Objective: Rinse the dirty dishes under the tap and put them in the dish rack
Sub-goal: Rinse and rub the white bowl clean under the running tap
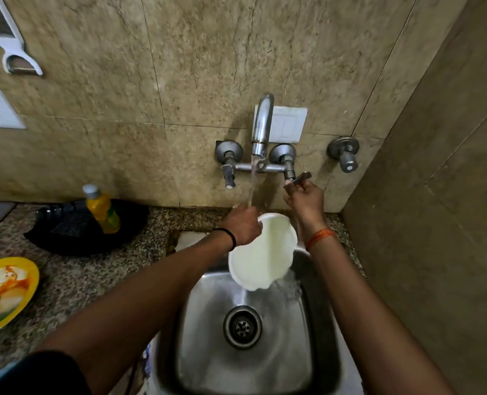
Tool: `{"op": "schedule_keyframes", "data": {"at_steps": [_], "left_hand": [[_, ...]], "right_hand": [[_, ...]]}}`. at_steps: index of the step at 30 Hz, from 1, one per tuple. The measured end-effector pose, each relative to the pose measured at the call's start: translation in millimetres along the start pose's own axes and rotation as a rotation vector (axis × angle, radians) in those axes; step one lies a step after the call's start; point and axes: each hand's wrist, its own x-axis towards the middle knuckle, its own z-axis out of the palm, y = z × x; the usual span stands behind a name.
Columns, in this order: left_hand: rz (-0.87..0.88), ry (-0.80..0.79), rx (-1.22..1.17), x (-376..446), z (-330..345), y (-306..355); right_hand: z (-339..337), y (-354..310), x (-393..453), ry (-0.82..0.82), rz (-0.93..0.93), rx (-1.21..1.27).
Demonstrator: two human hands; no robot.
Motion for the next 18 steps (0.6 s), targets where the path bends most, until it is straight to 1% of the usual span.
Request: {"op": "schedule_keyframes", "data": {"at_steps": [2, 4, 7, 9, 11, 13, 15, 17, 18], "left_hand": [[0.068, -0.045, 0.162, 4, -10, 10], [0.137, -0.053, 0.274, 5, -20, 20], [0.246, -0.021, 0.441, 2, -26, 25], [0.297, 0.014, 0.487, 3, -24, 17], [0.313, 0.092, 0.428, 4, -21, 5], [0.292, 0.185, 0.314, 3, -19, -9], [0.275, 0.281, 0.204, -1, -16, -22], [0.276, 0.328, 0.151, -7, -10, -33], [0.287, 0.349, 0.127, -11, -5, -39]], "right_hand": [[2, -2, 4, 0.023, 0.008, -0.052], [3, -1, 11, 0.042, 0.02, -0.118], [4, 2, 20, 0.032, 0.016, -0.216], [4, -1, 13, 0.029, 0.0, -0.25], [1, 0, -1, -0.024, -0.042, -0.287], [1, 14, -13, -0.149, -0.052, -0.292], [0, 30, -19, -0.249, 0.04, -0.232], [1, 42, -20, -0.27, 0.103, -0.174], [2, 45, -19, -0.242, 0.108, -0.151]]}}
